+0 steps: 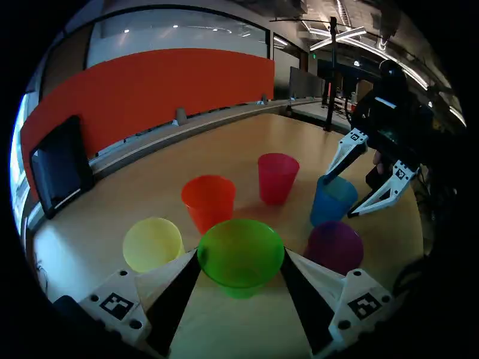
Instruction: Pour water
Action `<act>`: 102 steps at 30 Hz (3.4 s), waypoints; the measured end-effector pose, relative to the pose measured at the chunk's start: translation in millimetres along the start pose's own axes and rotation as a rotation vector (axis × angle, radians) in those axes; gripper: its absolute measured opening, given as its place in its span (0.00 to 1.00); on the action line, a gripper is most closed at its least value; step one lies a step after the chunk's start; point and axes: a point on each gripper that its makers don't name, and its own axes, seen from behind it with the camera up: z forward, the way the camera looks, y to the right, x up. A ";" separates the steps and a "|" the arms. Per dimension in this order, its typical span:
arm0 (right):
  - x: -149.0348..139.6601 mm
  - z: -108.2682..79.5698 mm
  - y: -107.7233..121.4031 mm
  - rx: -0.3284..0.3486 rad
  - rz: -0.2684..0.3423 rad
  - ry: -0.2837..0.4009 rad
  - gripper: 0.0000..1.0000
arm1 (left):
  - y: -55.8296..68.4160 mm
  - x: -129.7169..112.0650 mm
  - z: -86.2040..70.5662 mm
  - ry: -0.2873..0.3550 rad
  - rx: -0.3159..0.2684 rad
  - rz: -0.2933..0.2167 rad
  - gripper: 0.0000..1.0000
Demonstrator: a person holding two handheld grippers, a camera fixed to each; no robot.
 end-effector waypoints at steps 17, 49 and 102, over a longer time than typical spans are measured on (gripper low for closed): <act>-0.6 5.5 -2.5 -0.015 -0.011 0.025 0.91 | 5.8 6.6 -20.1 0.043 0.014 -0.008 0.89; 114.8 -57.2 -26.3 -0.075 -0.013 0.339 0.91 | 28.7 69.9 -104.2 0.288 0.072 0.008 0.89; 206.0 -117.8 -37.4 -0.103 -0.103 0.540 0.91 | 73.0 121.3 -158.0 0.500 0.031 0.040 0.89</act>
